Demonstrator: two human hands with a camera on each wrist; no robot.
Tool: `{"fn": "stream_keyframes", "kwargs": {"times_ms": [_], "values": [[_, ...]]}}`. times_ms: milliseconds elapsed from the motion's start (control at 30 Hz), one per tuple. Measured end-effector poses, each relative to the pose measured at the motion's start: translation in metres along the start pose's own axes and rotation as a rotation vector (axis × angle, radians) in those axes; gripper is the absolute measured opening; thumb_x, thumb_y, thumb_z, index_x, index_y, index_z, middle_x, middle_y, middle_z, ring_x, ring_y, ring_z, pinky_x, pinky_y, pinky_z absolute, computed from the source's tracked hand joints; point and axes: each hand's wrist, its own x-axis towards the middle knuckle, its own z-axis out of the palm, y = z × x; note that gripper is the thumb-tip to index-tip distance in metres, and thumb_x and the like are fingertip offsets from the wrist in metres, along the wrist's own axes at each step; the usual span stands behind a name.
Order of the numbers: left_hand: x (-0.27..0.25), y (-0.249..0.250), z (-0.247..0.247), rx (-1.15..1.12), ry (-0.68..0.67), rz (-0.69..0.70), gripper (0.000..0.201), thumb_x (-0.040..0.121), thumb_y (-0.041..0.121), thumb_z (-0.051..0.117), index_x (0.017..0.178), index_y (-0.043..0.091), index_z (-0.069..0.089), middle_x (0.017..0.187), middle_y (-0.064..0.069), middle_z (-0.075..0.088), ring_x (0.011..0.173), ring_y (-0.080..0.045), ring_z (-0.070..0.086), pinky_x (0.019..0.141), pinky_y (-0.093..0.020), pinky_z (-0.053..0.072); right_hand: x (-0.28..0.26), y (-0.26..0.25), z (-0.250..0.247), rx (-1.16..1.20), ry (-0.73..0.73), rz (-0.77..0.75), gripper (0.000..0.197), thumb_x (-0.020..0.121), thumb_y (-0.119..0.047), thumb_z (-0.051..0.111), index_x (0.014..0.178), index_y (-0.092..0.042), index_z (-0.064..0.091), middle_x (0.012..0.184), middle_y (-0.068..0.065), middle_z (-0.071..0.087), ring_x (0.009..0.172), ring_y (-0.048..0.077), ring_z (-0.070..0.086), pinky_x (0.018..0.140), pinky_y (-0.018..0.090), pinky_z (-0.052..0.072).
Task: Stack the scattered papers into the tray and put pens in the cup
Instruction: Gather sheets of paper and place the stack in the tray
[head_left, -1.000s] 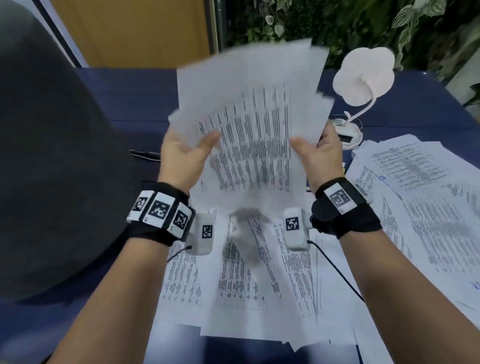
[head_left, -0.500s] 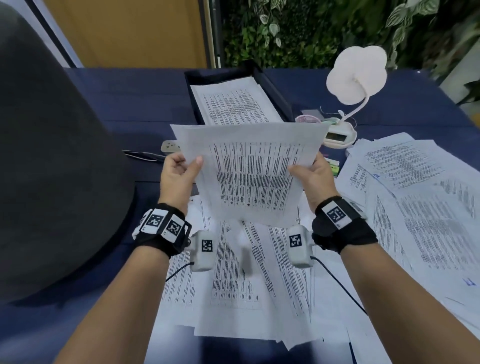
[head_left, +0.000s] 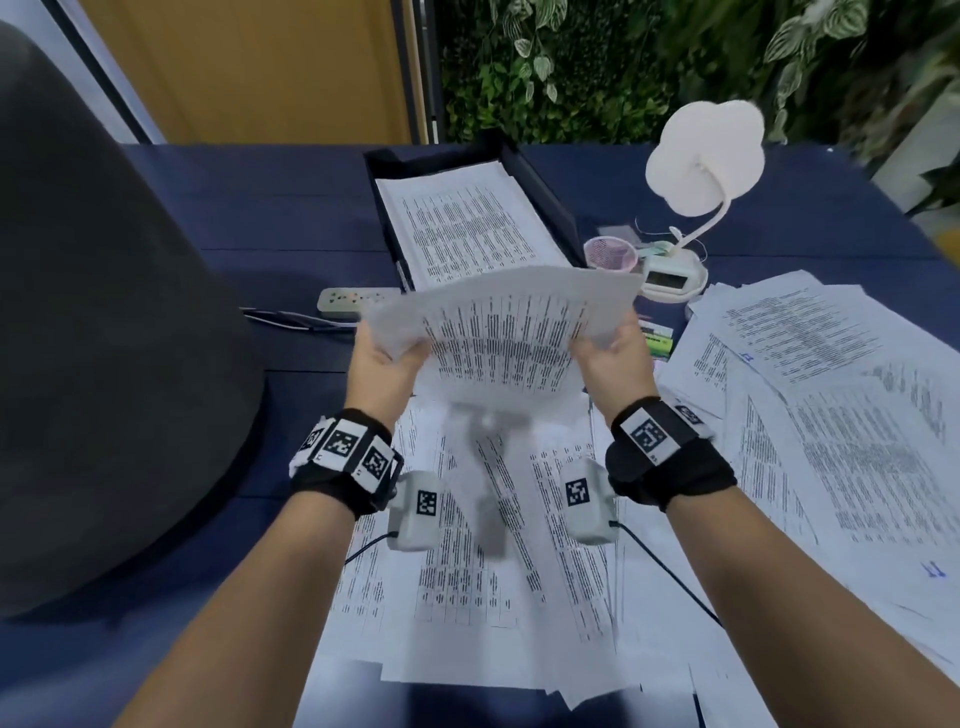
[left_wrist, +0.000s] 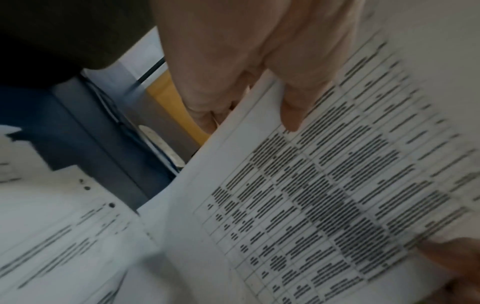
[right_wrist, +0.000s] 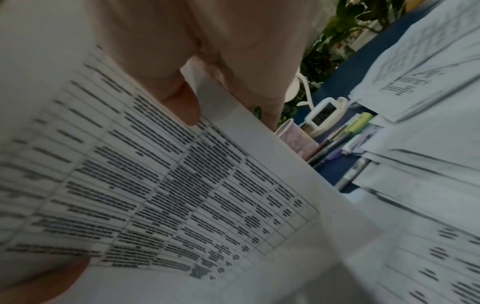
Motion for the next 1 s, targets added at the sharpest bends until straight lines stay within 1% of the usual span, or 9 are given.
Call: {"fn": "stream_keyframes", "kwargs": {"times_ms": [133,233,333,400,533,667,767,900,1000], "values": [[-0.004,-0.008,0.006,0.118,-0.042,0.015,0.017,0.085,0.009,0.066,0.080,0.021,0.055,0.077,0.004,0.058,0.068,-0.001,0.055,0.063,-0.018,0.044,-0.002,0.013,0.000,0.001,0.006,0.029,0.044,0.083,0.015,0.051,0.118,-0.012,0.048,0.107,0.005,0.064,0.100,0.016,0.062,0.095,0.034,0.050],[-0.005,0.004,0.013,0.014,0.031,0.022,0.018,0.079,0.022,0.073,0.092,0.013,0.064,0.096,-0.015,0.068,0.086,-0.027,0.064,0.076,-0.034,0.051,0.001,0.012,-0.003,0.024,0.034,0.017,0.043,0.083,0.015,0.048,0.115,-0.015,0.049,0.102,-0.006,0.063,0.093,0.002,0.061,0.084,0.018,0.051],[-0.006,0.008,0.016,-0.010,0.050,-0.009,0.029,0.083,0.009,0.071,0.108,-0.002,0.062,0.107,-0.027,0.064,0.090,-0.034,0.064,0.083,-0.037,0.054,0.001,0.015,-0.001,-0.011,0.006,0.028,0.043,0.082,0.013,0.048,0.116,-0.013,0.053,0.108,-0.001,0.066,0.102,0.009,0.062,0.094,0.031,0.050],[-0.007,0.009,0.018,-0.009,0.012,0.000,0.020,0.085,0.009,0.068,0.104,0.012,0.063,0.102,-0.011,0.067,0.090,-0.020,0.064,0.082,-0.034,0.054,-0.002,0.016,0.001,-0.044,-0.012,0.014,0.046,0.084,0.011,0.047,0.124,-0.012,0.051,0.116,-0.001,0.064,0.108,0.008,0.060,0.098,0.027,0.048],[0.000,0.018,0.027,-0.110,0.084,0.033,0.040,0.086,0.002,0.064,0.110,0.028,0.045,0.107,0.009,0.061,0.098,-0.001,0.059,0.088,-0.016,0.049,0.002,0.005,0.006,0.011,-0.004,-0.054,0.046,0.086,0.013,0.041,0.117,-0.021,0.043,0.105,-0.011,0.059,0.095,-0.006,0.057,0.075,0.003,0.045],[0.005,0.009,0.031,-0.048,0.088,-0.029,0.037,0.082,0.011,0.071,0.106,0.030,0.049,0.111,0.003,0.065,0.102,-0.009,0.063,0.099,-0.036,0.048,0.013,0.024,0.008,-0.106,0.013,0.022,0.039,0.085,0.012,0.041,0.115,-0.012,0.043,0.105,0.004,0.060,0.090,0.013,0.059,0.079,0.020,0.045],[0.011,0.002,0.029,-0.014,0.070,-0.105,0.031,0.086,0.017,0.068,0.116,0.012,0.060,0.111,-0.002,0.068,0.104,-0.014,0.063,0.101,-0.038,0.046,0.022,0.054,0.000,-0.255,-0.079,0.173,0.035,0.082,0.000,0.049,0.117,-0.008,0.052,0.110,0.007,0.064,0.101,0.024,0.060,0.091,0.036,0.049],[0.028,0.010,0.026,-0.103,0.106,-0.094,0.032,0.086,0.017,0.067,0.117,0.008,0.060,0.111,-0.004,0.068,0.102,-0.015,0.064,0.097,-0.033,0.049,0.023,0.070,-0.014,-0.298,-0.148,0.279,0.002,0.088,-0.014,0.062,0.090,-0.014,0.062,0.088,0.005,0.064,0.082,0.023,0.058,0.076,0.034,0.048],[0.047,0.020,0.026,-0.076,0.133,-0.063,0.032,0.088,0.014,0.066,0.117,0.008,0.054,0.110,-0.002,0.066,0.098,-0.013,0.064,0.092,-0.028,0.052,0.026,0.063,-0.017,-0.202,-0.137,0.333,0.011,0.093,-0.015,0.057,0.082,-0.013,0.055,0.072,-0.003,0.052,0.068,0.016,0.050,0.060,0.030,0.054]]}}
